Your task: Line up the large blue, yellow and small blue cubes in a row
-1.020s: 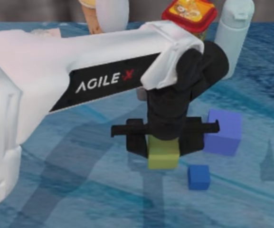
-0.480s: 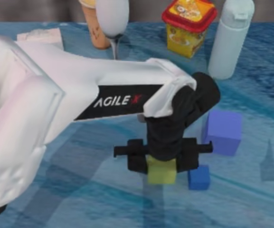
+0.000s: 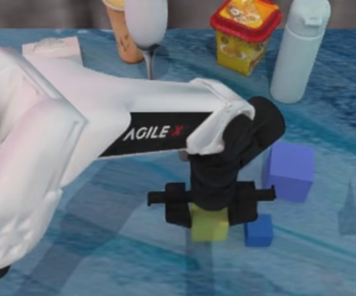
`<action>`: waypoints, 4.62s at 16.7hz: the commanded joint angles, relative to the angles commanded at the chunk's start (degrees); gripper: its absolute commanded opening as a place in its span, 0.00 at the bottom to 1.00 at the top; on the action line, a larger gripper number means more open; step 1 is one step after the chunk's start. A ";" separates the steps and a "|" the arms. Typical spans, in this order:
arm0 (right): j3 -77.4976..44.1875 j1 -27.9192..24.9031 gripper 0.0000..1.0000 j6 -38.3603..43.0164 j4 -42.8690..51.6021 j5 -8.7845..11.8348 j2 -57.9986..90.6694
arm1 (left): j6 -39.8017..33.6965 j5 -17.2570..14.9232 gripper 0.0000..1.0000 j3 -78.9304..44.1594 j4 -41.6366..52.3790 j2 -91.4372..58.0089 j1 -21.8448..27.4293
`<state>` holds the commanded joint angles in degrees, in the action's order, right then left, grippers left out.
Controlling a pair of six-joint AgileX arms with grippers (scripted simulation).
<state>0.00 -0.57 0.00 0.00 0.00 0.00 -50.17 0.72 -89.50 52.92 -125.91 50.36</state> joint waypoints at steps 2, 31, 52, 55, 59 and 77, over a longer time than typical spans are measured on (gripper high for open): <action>0.00 0.00 1.00 0.00 0.00 0.00 0.00 | 0.00 0.00 0.45 0.00 0.00 0.00 0.00; 0.00 -0.01 1.00 0.00 0.01 0.00 0.01 | -0.28 0.04 1.00 -9.13 13.65 4.35 -0.62; -68.96 -16.86 1.00 26.16 49.53 0.06 89.21 | 29.73 0.77 1.00 67.07 -33.84 96.25 -40.38; -79.56 -19.40 1.00 30.09 56.82 0.09 102.10 | 38.15 0.27 1.00 77.68 -42.00 109.27 -45.60; -89.79 -21.74 1.00 33.69 63.21 -0.03 114.34 | 46.82 -0.43 1.00 86.63 -49.98 121.79 -50.04; -82.88 -22.66 1.00 35.12 48.05 -0.16 124.68 | 50.17 -0.72 1.00 89.50 -52.92 125.91 -51.50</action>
<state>-82.88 -23.23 35.12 48.05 -0.16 124.68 0.00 0.00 0.00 0.00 0.00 -1.15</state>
